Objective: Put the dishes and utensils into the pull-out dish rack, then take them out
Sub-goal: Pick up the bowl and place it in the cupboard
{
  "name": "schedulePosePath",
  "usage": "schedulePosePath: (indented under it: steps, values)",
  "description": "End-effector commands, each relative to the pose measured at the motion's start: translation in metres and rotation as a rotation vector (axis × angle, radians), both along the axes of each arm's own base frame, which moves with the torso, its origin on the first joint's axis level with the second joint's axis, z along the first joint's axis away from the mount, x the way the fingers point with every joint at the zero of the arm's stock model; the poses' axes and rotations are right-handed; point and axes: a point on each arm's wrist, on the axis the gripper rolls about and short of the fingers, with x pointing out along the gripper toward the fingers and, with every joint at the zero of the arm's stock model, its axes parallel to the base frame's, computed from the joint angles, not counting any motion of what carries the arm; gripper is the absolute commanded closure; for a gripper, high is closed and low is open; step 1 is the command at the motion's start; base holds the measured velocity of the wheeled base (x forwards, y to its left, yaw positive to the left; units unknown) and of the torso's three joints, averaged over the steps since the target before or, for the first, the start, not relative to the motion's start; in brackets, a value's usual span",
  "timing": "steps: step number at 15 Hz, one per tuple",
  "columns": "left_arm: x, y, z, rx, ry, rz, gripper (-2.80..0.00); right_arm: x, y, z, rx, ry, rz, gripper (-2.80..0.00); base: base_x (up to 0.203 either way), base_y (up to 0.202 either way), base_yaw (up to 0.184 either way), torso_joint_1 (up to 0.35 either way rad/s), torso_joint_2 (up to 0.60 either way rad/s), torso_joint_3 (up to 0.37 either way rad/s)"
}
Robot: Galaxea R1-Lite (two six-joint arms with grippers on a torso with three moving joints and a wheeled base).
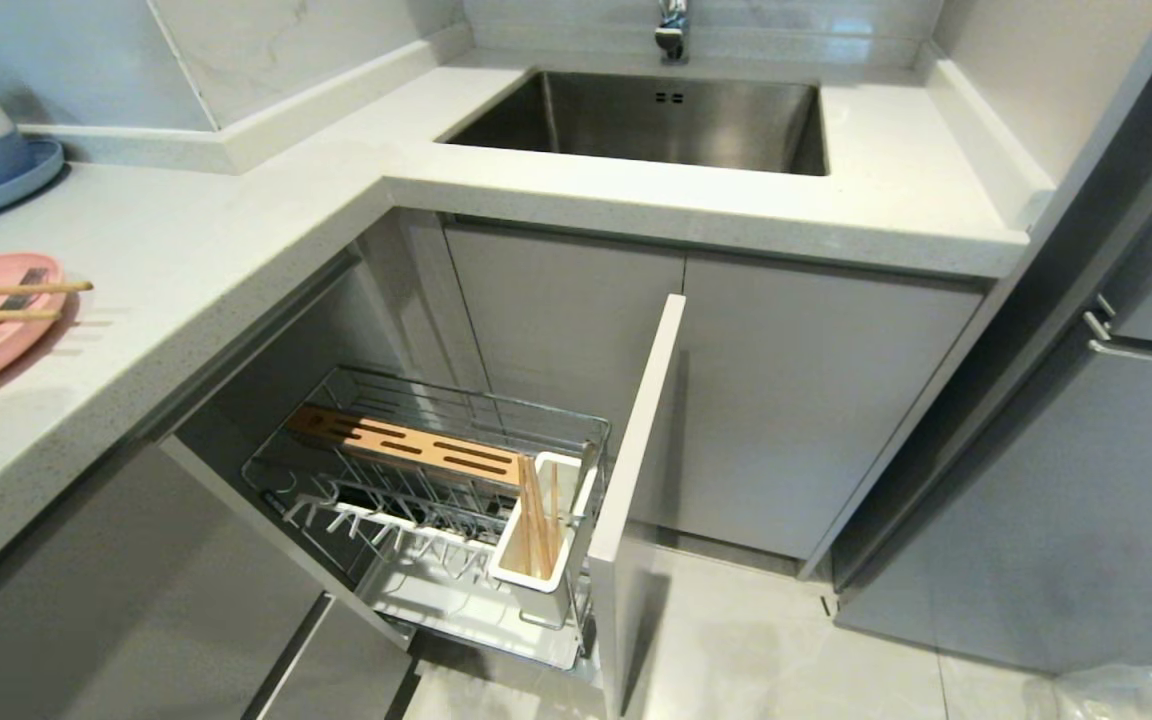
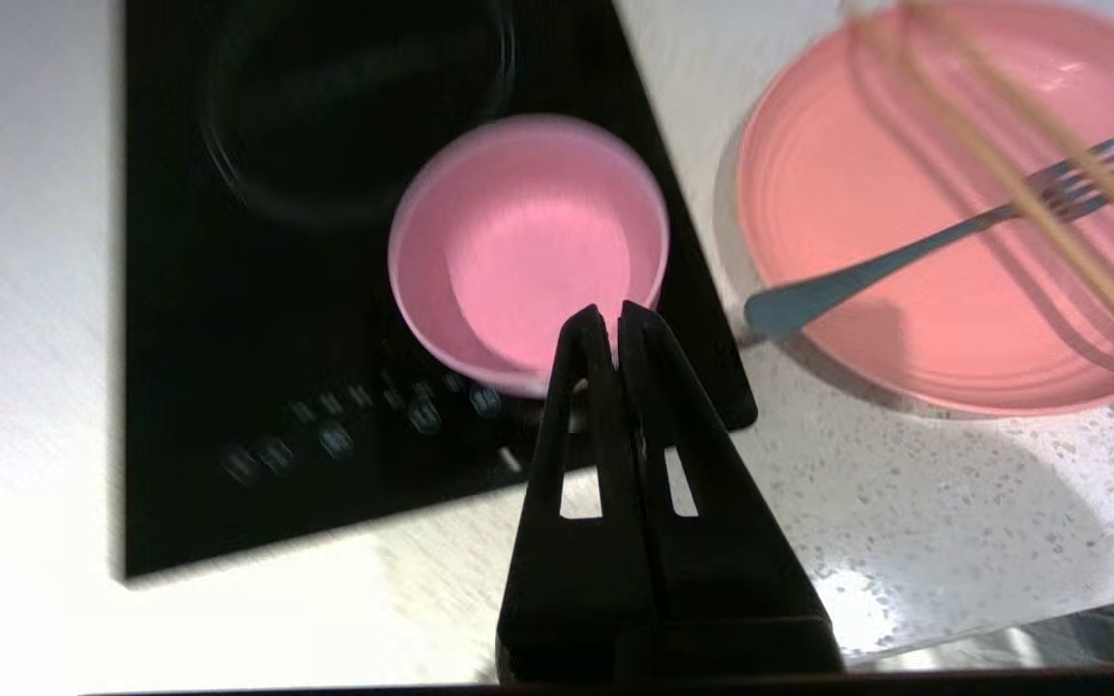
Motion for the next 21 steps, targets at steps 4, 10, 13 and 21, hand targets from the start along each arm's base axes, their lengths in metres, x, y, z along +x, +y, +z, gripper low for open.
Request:
schedulePosePath:
  steps: [4,10,13,21]
  values:
    - [0.020,0.045,-0.023,-0.281,-0.044,-0.080,0.00,0.000,0.000,0.000,0.000,0.001,0.000,0.00,0.000,0.000,0.000,0.000,0.00,0.000]
    - [0.030,0.065,-0.022,-0.294,-0.044,-0.070,0.00,0.000,0.000,0.000,0.000,0.001,0.000,0.00,0.000,0.000,0.000,0.000,0.00,0.000]
    - [0.035,0.073,-0.023,-0.295,-0.035,-0.075,-2.80,0.000,0.000,0.000,0.000,0.001,0.000,0.00,0.000,0.000,0.000,0.000,0.00,0.000]
    - [0.051,0.093,-0.036,-0.367,-0.015,-0.108,-2.80,0.000,0.000,0.000,0.000,0.001,0.000,0.00,0.000,0.000,0.000,0.000,0.00,0.000]
